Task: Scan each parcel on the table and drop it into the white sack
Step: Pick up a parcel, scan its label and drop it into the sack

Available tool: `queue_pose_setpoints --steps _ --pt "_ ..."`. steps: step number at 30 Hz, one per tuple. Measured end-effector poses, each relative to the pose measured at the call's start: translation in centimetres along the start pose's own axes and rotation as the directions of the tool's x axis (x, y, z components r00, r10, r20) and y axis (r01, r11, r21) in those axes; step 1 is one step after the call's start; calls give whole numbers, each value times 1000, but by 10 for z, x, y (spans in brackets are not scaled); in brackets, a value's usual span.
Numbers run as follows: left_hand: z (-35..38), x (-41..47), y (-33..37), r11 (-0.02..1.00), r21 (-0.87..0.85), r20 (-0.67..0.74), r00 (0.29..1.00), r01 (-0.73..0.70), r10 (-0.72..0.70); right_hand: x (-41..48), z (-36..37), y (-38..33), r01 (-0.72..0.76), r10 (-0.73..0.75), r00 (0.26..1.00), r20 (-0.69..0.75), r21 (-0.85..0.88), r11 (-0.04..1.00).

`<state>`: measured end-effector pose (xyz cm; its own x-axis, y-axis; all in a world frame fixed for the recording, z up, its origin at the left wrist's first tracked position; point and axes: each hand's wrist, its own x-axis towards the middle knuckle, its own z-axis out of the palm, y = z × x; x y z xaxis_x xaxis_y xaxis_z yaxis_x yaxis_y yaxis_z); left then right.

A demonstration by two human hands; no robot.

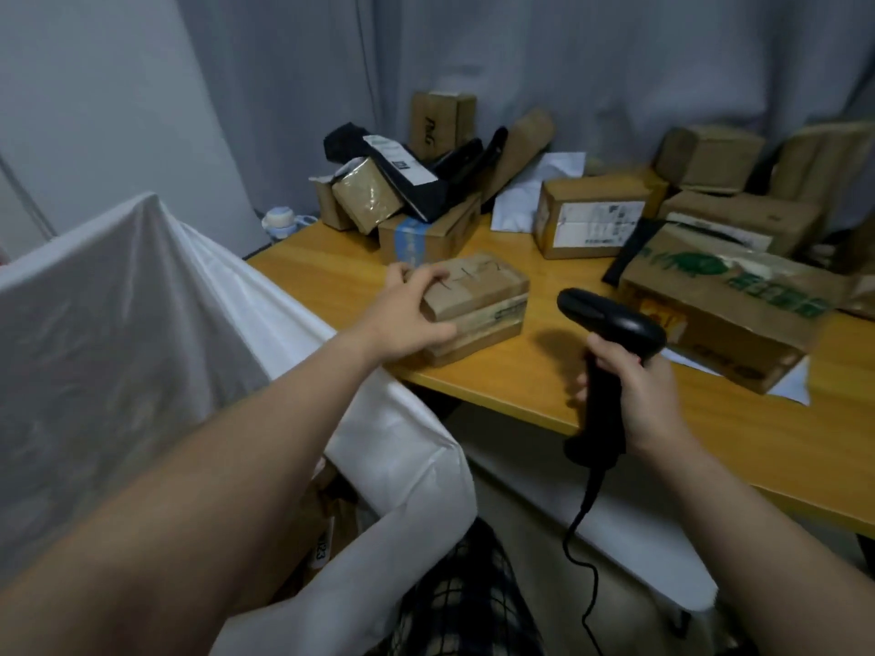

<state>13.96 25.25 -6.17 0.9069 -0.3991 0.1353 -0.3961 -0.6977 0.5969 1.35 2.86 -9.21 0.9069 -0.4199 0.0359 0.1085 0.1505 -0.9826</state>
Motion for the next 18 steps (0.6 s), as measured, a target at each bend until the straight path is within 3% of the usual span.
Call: queue_pose_setpoints --steps 3,6,8,9,12,14,16,18 --pt "18 -5 23 990 -131 -12 999 -53 52 -6 -21 0 30 -28 999 -38 73 997" --pt "26 -2 43 914 -381 80 989 142 -120 -9 -31 1 27 -23 999 -48 94 995" --pt "29 -2 55 891 -347 172 954 294 -248 -9 -32 2 18 -14 999 -44 74 997" --pt "30 -1 57 918 -265 157 952 296 -262 -9 -31 2 17 -15 999 -44 60 998" --pt "36 1 59 989 -58 -104 984 136 -142 -9 -29 3 26 -25 999 -33 27 999" --pt "34 -4 65 997 -78 -216 976 -11 -6 -10 -29 4 35 -34 999 -27 17 999" --pt "32 -14 72 984 -161 -165 985 -71 44 -10 -30 5 35 -35 999 -20 1 999" --pt "35 -26 72 972 -232 -95 995 -45 23 -11 -30 4 30 -30 1000 -7 -17 999"
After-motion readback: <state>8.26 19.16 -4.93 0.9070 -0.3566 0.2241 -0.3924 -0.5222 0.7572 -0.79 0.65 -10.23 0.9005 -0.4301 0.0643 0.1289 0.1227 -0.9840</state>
